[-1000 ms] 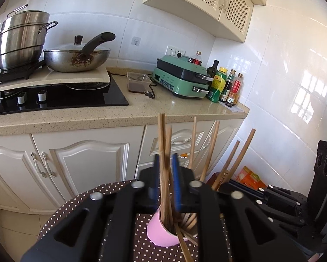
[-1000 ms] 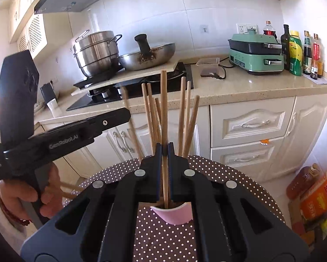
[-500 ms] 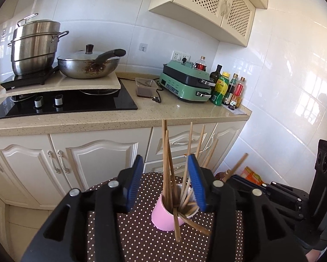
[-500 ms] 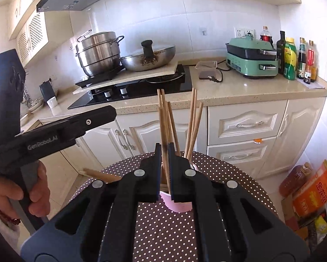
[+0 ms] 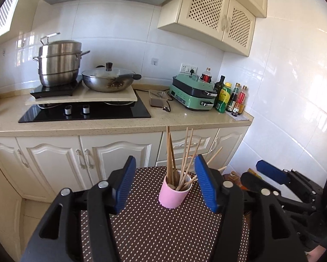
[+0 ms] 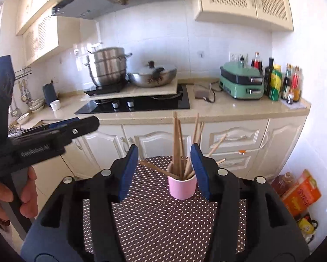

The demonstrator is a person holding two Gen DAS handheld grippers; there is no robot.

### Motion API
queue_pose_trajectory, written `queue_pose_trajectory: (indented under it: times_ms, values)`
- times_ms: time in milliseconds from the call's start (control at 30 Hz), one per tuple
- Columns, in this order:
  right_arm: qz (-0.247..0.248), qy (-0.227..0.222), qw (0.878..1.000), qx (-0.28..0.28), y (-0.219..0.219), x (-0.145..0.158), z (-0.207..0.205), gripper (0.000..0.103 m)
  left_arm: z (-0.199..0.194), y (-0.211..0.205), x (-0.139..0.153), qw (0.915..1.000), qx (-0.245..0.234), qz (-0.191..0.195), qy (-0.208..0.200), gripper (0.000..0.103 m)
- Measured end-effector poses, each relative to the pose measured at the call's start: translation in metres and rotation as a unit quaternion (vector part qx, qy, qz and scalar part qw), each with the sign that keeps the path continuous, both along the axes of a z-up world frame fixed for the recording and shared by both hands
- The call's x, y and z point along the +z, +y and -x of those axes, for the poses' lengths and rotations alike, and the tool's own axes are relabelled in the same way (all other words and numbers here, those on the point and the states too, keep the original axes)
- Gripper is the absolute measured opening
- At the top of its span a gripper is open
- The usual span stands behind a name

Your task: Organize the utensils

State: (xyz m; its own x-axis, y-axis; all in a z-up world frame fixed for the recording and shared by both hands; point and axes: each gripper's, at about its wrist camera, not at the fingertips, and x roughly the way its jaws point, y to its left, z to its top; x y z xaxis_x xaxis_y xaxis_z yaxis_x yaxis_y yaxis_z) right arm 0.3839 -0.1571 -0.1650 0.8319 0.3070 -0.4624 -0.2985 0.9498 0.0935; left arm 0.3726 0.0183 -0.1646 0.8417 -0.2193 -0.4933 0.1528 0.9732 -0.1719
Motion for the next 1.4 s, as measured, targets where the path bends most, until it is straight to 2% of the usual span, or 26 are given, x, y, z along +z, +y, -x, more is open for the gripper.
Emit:
queue_pose_trajectory:
  times_ms: [167,367,633,833,1133,1400]
  values:
    - [0.002,-0.026,1.0,-0.007,0.011,0.033,0.053,0.056,0.052,0.007,0.027,0.9998,0.008,-0.008,-0.017,0.065]
    - [-0.001,-0.042,0.999,-0.012,0.02,0.067,0.104,0.064,0.107,0.008,0.058,0.9989,0.015,-0.028,-0.036,0.07]
    - [0.014,-0.062,0.998,-0.003,0.021,0.105,0.14,0.068,0.158,0.007,0.089,0.998,0.032,-0.023,-0.049,0.075]
    - [0.017,-0.072,0.997,0.019,0.014,0.118,0.157,0.07,0.188,-0.006,0.107,0.9944,0.063,-0.036,-0.076,0.077]
    - [0.023,-0.07,0.996,0.044,-0.013,0.133,0.182,0.072,0.225,-0.038,0.122,0.9889,0.112,-0.046,-0.085,0.079]
    - [0.024,-0.078,0.996,0.048,-0.035,0.138,0.208,0.077,0.255,-0.063,0.129,0.9853,0.129,-0.061,-0.094,0.081]
